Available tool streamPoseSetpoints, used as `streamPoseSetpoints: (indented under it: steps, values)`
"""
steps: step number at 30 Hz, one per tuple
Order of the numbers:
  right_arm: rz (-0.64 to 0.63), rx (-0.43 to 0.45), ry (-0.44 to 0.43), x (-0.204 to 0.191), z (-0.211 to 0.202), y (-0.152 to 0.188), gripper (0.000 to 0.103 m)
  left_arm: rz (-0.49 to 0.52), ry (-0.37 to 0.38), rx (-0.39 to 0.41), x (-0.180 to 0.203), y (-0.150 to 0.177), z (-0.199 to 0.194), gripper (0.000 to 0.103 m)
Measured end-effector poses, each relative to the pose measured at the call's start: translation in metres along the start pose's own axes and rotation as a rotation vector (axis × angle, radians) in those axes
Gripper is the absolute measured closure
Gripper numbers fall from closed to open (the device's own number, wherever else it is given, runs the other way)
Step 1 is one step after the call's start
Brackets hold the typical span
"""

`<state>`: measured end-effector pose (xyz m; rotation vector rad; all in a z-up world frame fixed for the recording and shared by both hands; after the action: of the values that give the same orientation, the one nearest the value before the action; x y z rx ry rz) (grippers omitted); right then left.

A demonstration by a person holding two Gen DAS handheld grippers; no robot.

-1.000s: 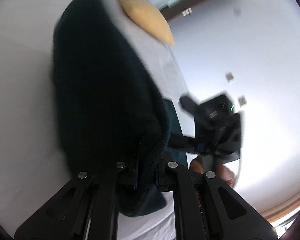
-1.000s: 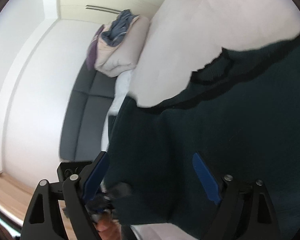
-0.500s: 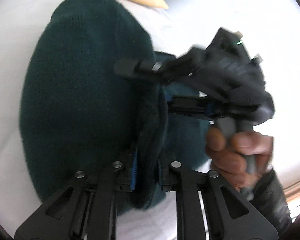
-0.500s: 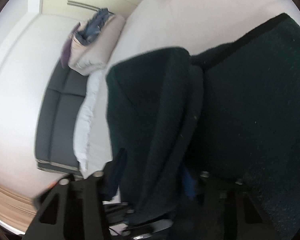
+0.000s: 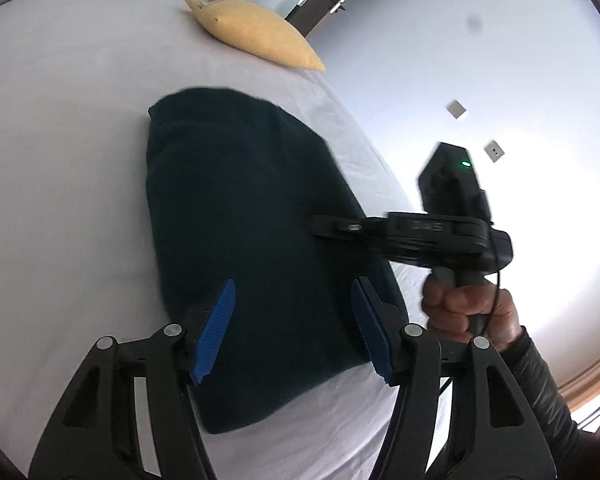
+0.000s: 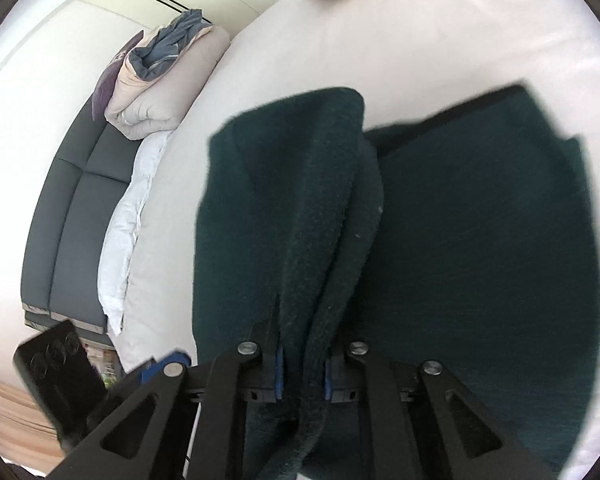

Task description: Fold small clothes

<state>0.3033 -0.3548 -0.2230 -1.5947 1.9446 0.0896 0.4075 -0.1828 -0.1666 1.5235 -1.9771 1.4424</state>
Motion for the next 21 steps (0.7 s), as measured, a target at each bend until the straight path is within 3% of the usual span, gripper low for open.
streamPoseSetpoints:
  steps: [6,9,12,15,18,19,21]
  values:
    - [-0.009,0.054,-0.004,0.029,-0.041,-0.021,0.088,0.075,0.031,-0.039,0.013,0.000,0.026,0.044]
    - [0.051,0.034,0.080,0.063,-0.028,-0.023,0.088,0.074,0.026,-0.072,0.011,0.007,0.043,0.044]
    - [0.135,0.034,0.031,0.098,-0.021,-0.011,0.088,0.107,0.013,-0.093,0.015,0.015,0.054,0.044]
    - [0.151,0.053,0.015,0.099,-0.024,-0.006,0.086,0.105,-0.011,-0.119,0.010,0.022,0.073,0.044]
    - [0.188,0.049,0.020,0.086,-0.034,0.001,0.067,0.115,-0.018,-0.121,0.002,0.028,0.078,0.044]
    - [0.177,0.056,0.016,0.078,-0.039,0.007,0.055,0.114,-0.018,-0.123,-0.002,0.030,0.087,0.044]
    - [0.136,0.053,0.031,0.074,-0.045,0.026,0.049,0.117,-0.025,-0.124,-0.003,0.032,0.087,0.044]
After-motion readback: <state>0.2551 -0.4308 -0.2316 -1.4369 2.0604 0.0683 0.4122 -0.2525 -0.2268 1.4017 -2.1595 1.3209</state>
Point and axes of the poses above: each gripper's, at about its wrist camera, not at the fingertips, and z roughly the way its jaws point, x to its right, y to its underside, the point moved 4 cm from there along z, roughly the way its jaws point, and after that the axes turned 10 degrees about y, right-handed, at the moved point
